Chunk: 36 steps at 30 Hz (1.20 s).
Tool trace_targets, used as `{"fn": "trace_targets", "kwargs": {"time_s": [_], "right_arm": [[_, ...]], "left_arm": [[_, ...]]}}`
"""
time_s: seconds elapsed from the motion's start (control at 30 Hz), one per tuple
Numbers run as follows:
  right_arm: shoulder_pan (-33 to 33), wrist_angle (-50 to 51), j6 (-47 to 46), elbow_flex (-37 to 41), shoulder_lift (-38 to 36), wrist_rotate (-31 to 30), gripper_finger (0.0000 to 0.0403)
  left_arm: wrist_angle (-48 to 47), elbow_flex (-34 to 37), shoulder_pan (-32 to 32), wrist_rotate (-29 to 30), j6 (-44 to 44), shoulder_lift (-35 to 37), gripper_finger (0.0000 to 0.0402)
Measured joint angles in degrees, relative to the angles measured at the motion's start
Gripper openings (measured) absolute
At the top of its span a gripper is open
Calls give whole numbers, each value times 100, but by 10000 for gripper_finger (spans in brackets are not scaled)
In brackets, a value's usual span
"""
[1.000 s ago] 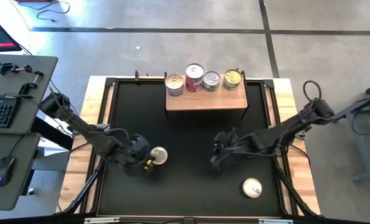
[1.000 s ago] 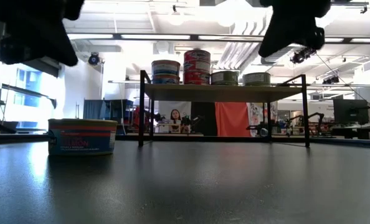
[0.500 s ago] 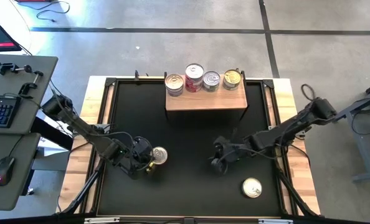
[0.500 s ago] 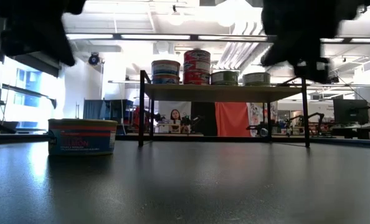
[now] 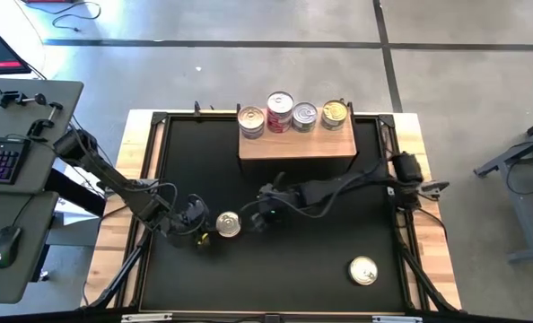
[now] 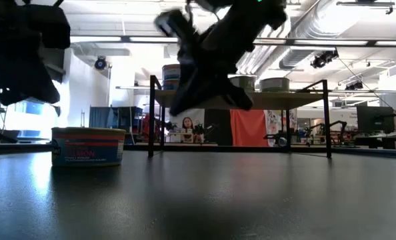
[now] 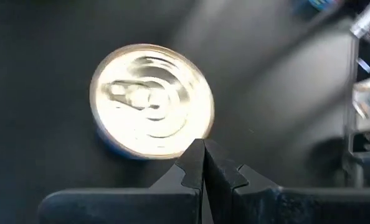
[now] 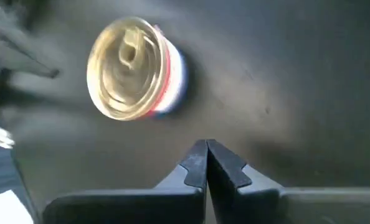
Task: Stack canned seafood by type on shelf
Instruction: Stack the blue-pink tuna can on top of the blue-pink tuna can on the shelf
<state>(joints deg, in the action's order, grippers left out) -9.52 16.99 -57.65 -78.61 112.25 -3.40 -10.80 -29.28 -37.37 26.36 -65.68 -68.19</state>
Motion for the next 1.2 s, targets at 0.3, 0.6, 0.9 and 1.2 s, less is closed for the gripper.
{"fn": "trace_targets", "kwargs": {"time_s": [0.3, 0.6, 0.9, 1.2], "right_arm": [[140, 282, -684, -1228, 1410, 642, 0], [150, 647, -601, -1828, 1897, 339, 0], [162, 1129, -125, -1838, 1475, 35, 0], [-35, 1528, 10, -1842, 1042, 390, 0]], "left_arm": [[-189, 226, 32, 227, 717, -239, 0], [242, 207, 198, 598, 747, -738, 0], [1243, 208, 333, 235, 757, -1528, 0], [1452, -292, 817, 17, 894, -2571, 0]]}}
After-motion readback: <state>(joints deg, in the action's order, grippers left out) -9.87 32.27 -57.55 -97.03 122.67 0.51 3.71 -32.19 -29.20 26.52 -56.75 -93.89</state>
